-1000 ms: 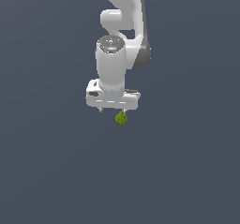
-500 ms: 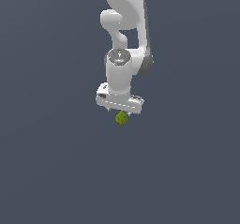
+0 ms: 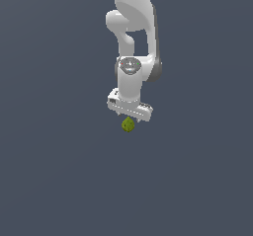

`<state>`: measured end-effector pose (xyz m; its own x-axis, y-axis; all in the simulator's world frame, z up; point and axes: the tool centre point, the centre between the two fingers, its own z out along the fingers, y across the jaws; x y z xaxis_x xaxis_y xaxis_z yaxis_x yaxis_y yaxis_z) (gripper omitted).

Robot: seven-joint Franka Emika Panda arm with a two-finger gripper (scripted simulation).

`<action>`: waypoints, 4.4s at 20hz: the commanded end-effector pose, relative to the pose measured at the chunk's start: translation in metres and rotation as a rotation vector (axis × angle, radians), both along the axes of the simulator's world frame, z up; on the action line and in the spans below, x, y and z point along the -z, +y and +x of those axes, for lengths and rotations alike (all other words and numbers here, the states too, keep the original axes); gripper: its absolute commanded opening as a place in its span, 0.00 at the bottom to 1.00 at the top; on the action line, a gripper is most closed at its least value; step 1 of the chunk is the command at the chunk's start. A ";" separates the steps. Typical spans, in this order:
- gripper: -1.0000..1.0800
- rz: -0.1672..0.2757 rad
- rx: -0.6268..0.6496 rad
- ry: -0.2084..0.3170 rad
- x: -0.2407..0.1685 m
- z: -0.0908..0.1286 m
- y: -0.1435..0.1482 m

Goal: Pick up the object and move it to a goal position.

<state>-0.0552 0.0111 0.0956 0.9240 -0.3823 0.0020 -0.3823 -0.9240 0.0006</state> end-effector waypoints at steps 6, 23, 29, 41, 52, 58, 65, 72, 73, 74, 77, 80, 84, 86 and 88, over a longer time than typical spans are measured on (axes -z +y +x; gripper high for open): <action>0.96 0.001 0.018 0.002 0.004 -0.003 0.002; 0.96 0.001 0.023 0.002 0.055 -0.004 0.002; 0.00 0.001 0.023 0.002 0.055 -0.004 0.002; 0.00 0.002 0.022 0.001 0.042 -0.005 -0.005; 0.00 0.003 0.023 0.001 -0.029 -0.010 -0.048; 0.00 0.004 0.023 0.001 -0.090 -0.014 -0.086; 0.00 0.004 0.023 0.001 -0.164 -0.017 -0.130; 0.00 0.003 0.024 0.001 -0.234 -0.019 -0.174; 0.00 0.003 0.024 0.001 -0.244 -0.019 -0.180; 0.00 0.003 0.024 0.001 -0.254 -0.020 -0.186; 0.00 0.003 0.023 0.002 -0.280 -0.020 -0.202; 0.00 0.002 0.023 0.002 -0.302 -0.019 -0.215; 0.00 0.001 0.023 0.002 -0.324 -0.018 -0.229; 0.00 0.001 0.023 0.002 -0.332 -0.018 -0.234; 0.00 0.001 0.023 0.002 -0.338 -0.017 -0.238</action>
